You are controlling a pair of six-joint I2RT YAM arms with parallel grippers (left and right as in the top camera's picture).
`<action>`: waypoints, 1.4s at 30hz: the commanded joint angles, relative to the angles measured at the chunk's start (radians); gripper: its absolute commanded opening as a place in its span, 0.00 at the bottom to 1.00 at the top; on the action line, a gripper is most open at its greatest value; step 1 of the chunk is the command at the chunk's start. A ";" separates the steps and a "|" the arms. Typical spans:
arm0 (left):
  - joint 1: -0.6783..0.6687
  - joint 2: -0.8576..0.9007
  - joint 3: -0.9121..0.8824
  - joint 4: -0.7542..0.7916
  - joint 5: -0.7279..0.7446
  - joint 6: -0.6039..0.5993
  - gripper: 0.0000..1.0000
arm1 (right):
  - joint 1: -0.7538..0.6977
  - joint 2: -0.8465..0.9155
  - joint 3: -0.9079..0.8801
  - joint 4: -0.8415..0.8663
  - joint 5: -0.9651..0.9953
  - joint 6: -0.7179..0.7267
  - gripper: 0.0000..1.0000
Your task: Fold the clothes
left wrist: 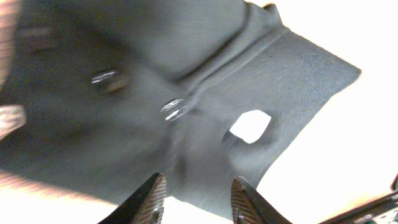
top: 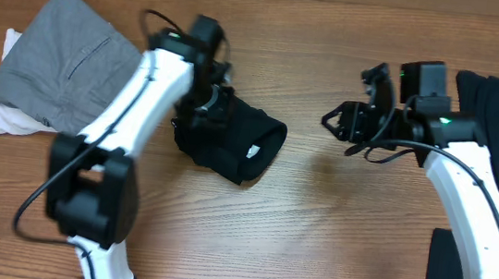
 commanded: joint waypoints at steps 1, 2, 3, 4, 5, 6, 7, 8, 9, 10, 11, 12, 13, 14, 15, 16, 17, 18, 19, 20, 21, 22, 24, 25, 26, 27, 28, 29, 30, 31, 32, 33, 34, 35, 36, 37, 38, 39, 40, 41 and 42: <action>0.055 -0.047 0.019 -0.040 -0.021 -0.010 0.44 | 0.079 0.035 0.001 0.008 -0.081 -0.030 0.46; 0.069 -0.047 0.018 -0.058 -0.030 -0.010 0.45 | 0.108 0.048 0.001 0.011 -0.082 -0.029 0.47; 0.080 -0.045 0.012 -0.070 -0.036 -0.006 0.45 | 0.143 0.065 0.001 0.015 -0.081 -0.029 0.49; 0.090 -0.044 -0.004 -0.072 -0.036 0.002 0.47 | 0.175 0.081 0.001 0.019 -0.081 -0.029 0.51; 0.095 -0.044 -0.022 -0.070 -0.038 0.005 0.47 | 0.209 0.099 0.001 0.027 -0.081 -0.029 0.54; 0.097 -0.044 -0.042 -0.064 -0.045 0.006 0.49 | 0.247 0.122 0.001 0.036 -0.080 -0.029 0.54; 0.097 -0.044 -0.067 -0.054 -0.059 0.005 0.49 | 0.277 0.145 0.001 0.043 -0.071 -0.019 0.54; 0.097 -0.044 -0.100 -0.037 -0.084 0.004 0.49 | 0.310 0.173 0.001 0.053 -0.045 0.014 0.53; 0.098 -0.044 -0.132 -0.017 -0.100 0.000 0.49 | 0.334 0.197 0.001 0.063 -0.024 0.040 0.49; 0.100 -0.044 -0.164 0.007 -0.116 -0.009 0.44 | 0.355 0.223 0.001 0.074 -0.010 0.058 0.41; 0.102 -0.044 -0.197 0.033 -0.131 -0.020 0.34 | 0.373 0.250 0.001 0.090 -0.010 0.072 0.35; 0.107 -0.044 -0.229 0.062 -0.144 -0.029 0.24 | 0.389 0.281 0.001 0.112 -0.011 0.097 0.28; 0.113 -0.044 -0.264 0.101 -0.153 -0.034 0.16 | 0.400 0.306 0.001 0.133 -0.010 0.112 0.20; 0.117 -0.044 -0.290 0.131 -0.152 -0.034 0.11 | 0.409 0.328 0.001 0.152 -0.010 0.120 0.19; 0.122 -0.044 -0.322 0.170 -0.152 -0.037 0.10 | 0.415 0.351 0.001 0.167 -0.012 0.128 0.18; 0.128 -0.043 -0.346 0.198 -0.152 -0.046 0.10 | 0.418 0.367 0.001 0.174 -0.027 0.130 0.18; 0.134 -0.043 -0.372 0.224 -0.152 -0.053 0.09 | 0.421 0.380 0.001 0.176 -0.053 0.129 0.18; 0.138 -0.043 -0.389 0.237 -0.153 -0.056 0.08 | 0.422 0.387 0.001 0.176 -0.066 0.129 0.18; 0.143 -0.041 -0.411 0.253 -0.152 -0.056 0.06 | 0.422 0.392 0.001 0.172 -0.066 0.130 0.18; 0.147 -0.041 -0.428 0.261 -0.152 -0.056 0.04 | 0.422 0.393 0.001 0.172 -0.062 0.130 0.17; 0.150 -0.039 -0.445 0.268 -0.153 -0.055 0.04 | 0.422 0.393 0.001 0.172 -0.062 0.130 0.16; 0.153 -0.039 -0.460 0.270 -0.153 -0.055 0.04 | 0.420 0.393 0.001 0.171 -0.061 0.143 0.11; 0.161 -0.039 -0.475 0.262 -0.151 -0.051 0.04 | 0.405 0.392 0.001 0.161 -0.055 0.182 0.07; 0.163 -0.040 -0.474 0.255 -0.146 -0.035 0.04 | 0.394 0.386 0.003 0.162 -0.055 0.175 0.07; 0.164 -0.044 -0.471 0.253 -0.129 -0.009 0.04 | 0.383 0.378 0.007 0.166 -0.056 0.160 0.07; 0.166 -0.051 -0.463 0.251 -0.092 0.026 0.04 | 0.370 0.365 0.017 0.172 -0.061 0.130 0.07; 0.166 -0.063 -0.450 0.246 -0.039 0.062 0.04 | 0.356 0.350 0.031 0.175 -0.079 0.089 0.07; 0.166 -0.074 -0.438 0.244 0.004 0.090 0.04 | 0.346 0.339 0.043 0.177 -0.087 0.066 0.07; 0.166 -0.092 -0.423 0.243 0.051 0.117 0.04 | 0.333 0.326 0.060 0.179 -0.089 0.064 0.07; 0.166 -0.114 -0.408 0.243 0.087 0.134 0.04 | 0.320 0.316 0.074 0.183 -0.089 0.065 0.05; 0.166 -0.140 -0.392 0.244 0.110 0.145 0.04 | 0.309 0.308 0.088 0.189 -0.090 0.076 0.04; 0.166 -0.167 -0.376 0.245 0.119 0.150 0.04 | 0.299 0.304 0.098 0.199 -0.095 0.086 0.04; 0.166 -0.198 -0.358 0.245 0.118 0.148 0.04 | 0.291 0.304 0.106 0.216 -0.109 0.104 0.04; 0.166 -0.222 -0.346 0.251 0.118 0.148 0.04 | 0.286 0.304 0.107 0.239 -0.138 0.112 0.04; 0.166 -0.245 -0.337 0.261 0.118 0.146 0.04 | 0.285 0.304 0.107 0.258 -0.158 0.121 0.04; 0.166 -0.265 -0.334 0.277 0.112 0.146 0.04 | 0.285 0.306 0.106 0.274 -0.168 0.125 0.04; 0.166 -0.281 -0.334 0.297 0.092 0.139 0.04 | 0.287 0.306 0.106 0.294 -0.176 0.125 0.04; 0.166 -0.290 -0.334 0.317 0.057 0.130 0.04 | 0.293 0.308 0.106 0.311 -0.174 0.125 0.04; 0.166 -0.292 -0.335 0.338 0.016 0.117 0.05 | 0.299 0.309 0.105 0.330 -0.174 0.125 0.04; 0.166 -0.287 -0.338 0.365 -0.027 0.099 0.05 | 0.307 0.313 0.101 0.357 -0.174 0.125 0.04; 0.166 -0.279 -0.343 0.388 -0.051 0.083 0.04 | 0.314 0.316 0.098 0.382 -0.165 0.125 0.04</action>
